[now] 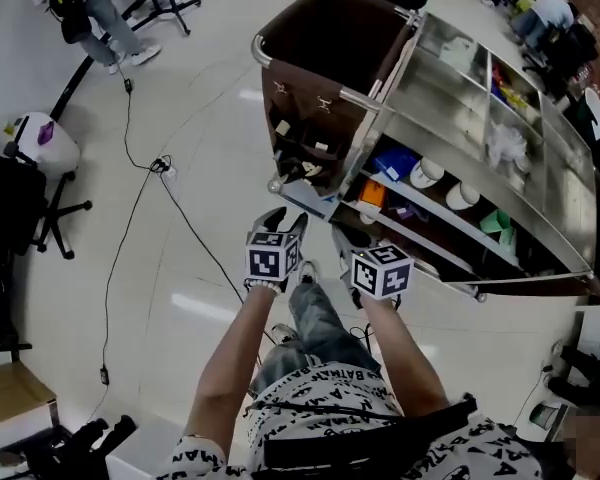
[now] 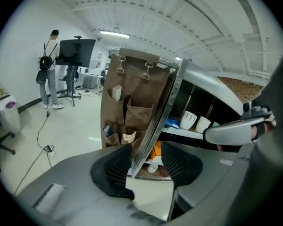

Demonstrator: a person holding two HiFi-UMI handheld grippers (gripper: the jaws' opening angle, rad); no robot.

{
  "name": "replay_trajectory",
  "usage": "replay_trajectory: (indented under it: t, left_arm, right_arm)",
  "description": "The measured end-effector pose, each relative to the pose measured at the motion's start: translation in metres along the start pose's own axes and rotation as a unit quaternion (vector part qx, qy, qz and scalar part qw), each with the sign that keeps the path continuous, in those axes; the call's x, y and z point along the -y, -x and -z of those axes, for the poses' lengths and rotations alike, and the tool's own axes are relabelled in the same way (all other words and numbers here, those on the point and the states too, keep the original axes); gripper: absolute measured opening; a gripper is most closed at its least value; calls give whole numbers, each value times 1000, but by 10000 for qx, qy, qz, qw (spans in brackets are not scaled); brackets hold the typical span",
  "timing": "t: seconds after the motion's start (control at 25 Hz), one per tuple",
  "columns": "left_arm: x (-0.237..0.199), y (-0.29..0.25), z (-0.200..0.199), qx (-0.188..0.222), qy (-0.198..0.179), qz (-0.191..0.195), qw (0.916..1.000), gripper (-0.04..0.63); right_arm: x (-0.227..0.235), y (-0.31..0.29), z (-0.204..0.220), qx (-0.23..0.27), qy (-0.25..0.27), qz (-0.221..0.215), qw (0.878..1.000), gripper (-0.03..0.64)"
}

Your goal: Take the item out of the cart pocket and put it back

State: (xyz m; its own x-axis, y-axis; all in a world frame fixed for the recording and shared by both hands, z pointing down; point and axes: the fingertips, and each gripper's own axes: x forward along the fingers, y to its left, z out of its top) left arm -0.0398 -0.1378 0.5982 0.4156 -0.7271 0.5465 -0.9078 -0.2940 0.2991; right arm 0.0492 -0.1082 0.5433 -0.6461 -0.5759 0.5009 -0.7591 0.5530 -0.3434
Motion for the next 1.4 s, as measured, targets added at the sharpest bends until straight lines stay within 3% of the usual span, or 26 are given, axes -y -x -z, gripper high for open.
replay_trajectory:
  t: [0.44, 0.64, 0.88, 1.04, 1.2, 1.4]
  left_arm:
    - [-45, -153, -7, -721, -1115, -45, 9911, 202]
    - [-58, -193, 4, -1117, -1265, 74, 9856, 201]
    - [-54, -213, 12, -1337, -1455, 183, 9801, 151]
    - [-53, -217, 10, -1284, -1680, 86, 9774, 51]
    - [-51, -215, 8, -1250, -1844, 66, 9749, 42]
    - [-42, -190, -9, -987, -1868, -16, 9774, 38]
  right_arm:
    - [70, -80, 1, -518, -265, 93, 9983, 3]
    - [89, -98, 1, -648, -382, 105, 9971, 3]
    - [107, -108, -2, -711, -528, 144, 9960, 2]
    - [113, -111, -1, -724, -633, 172, 9952, 2]
    - [115, -114, -3, -708, -657, 177, 9952, 2]
    - [107, -109, -8, -598, -641, 155, 9960, 2]
